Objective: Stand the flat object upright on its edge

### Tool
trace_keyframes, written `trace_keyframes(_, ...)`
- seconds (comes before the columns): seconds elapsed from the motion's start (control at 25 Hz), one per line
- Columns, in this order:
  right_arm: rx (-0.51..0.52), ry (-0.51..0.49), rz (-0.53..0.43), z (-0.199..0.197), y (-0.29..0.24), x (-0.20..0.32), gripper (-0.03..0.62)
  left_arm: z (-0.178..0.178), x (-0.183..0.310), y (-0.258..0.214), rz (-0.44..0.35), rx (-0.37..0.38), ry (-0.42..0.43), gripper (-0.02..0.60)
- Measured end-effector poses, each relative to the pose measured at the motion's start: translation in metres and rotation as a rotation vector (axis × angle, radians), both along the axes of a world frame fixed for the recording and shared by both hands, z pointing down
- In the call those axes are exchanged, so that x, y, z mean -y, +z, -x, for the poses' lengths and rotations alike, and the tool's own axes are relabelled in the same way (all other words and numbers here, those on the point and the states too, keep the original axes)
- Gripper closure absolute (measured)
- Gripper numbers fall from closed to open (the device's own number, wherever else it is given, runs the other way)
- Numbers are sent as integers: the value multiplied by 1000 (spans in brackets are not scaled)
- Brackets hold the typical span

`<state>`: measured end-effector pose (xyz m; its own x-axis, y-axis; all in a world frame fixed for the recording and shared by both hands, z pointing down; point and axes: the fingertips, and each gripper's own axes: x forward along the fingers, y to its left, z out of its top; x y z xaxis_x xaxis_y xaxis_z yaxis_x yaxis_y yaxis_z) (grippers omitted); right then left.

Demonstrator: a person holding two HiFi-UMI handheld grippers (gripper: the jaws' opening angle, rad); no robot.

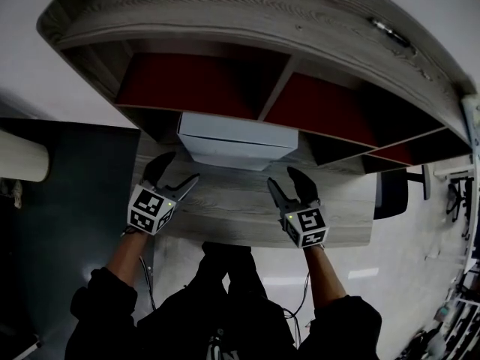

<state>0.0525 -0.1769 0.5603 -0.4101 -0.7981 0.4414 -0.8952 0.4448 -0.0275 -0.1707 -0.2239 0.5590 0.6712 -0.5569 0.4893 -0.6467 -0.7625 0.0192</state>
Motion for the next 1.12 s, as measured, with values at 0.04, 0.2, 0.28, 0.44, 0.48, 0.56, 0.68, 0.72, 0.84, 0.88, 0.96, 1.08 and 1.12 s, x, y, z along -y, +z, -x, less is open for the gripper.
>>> trace_keyframes(0.04,-2,3,1,2,0,-4,341,0,-3,-2,-2,-7,1,246)
trace_keyframes(0.2,-4,22,-3,9,-5,-17,342,0,-14,-9,-11,-48,-10,293)
trace_keyframes(0.28,-2,38,-2,10,-8,-26,346,-5,-21,-11,-9,-64,-18,324)
trace_keyframes(0.44,4,62,5,15,-14,-39,451,-13,-33,-18,-21,-41,-29,434)
trace_keyframes(0.48,8,67,9,16,-15,-42,477,-14,-36,-20,-29,-30,-43,459)
trace_keyframes(0.56,12,89,14,17,-19,-48,519,-13,-43,-24,-46,-9,-80,517)
trace_keyframes(0.68,45,116,21,19,-26,-58,543,-16,-57,-32,-49,-12,-106,560)
trace_keyframes(0.72,50,118,22,21,-30,-62,547,-18,-62,-35,-48,-17,-110,566)
trace_keyframes(0.84,56,124,18,22,-42,-76,551,-24,-80,-47,-52,-35,-122,571)
trace_keyframes(0.88,64,128,13,22,-48,-81,553,-26,-86,-51,-57,-39,-126,571)
trace_keyframes(0.96,74,131,-6,21,-59,-93,553,-31,-98,-60,-66,-45,-130,571)
trace_keyframes(1.08,76,117,-40,22,-76,-111,553,-37,-117,-73,-78,-76,-150,571)
trace_keyframes(1.12,78,113,-51,22,-80,-118,553,-39,-124,-77,-78,-92,-163,571)
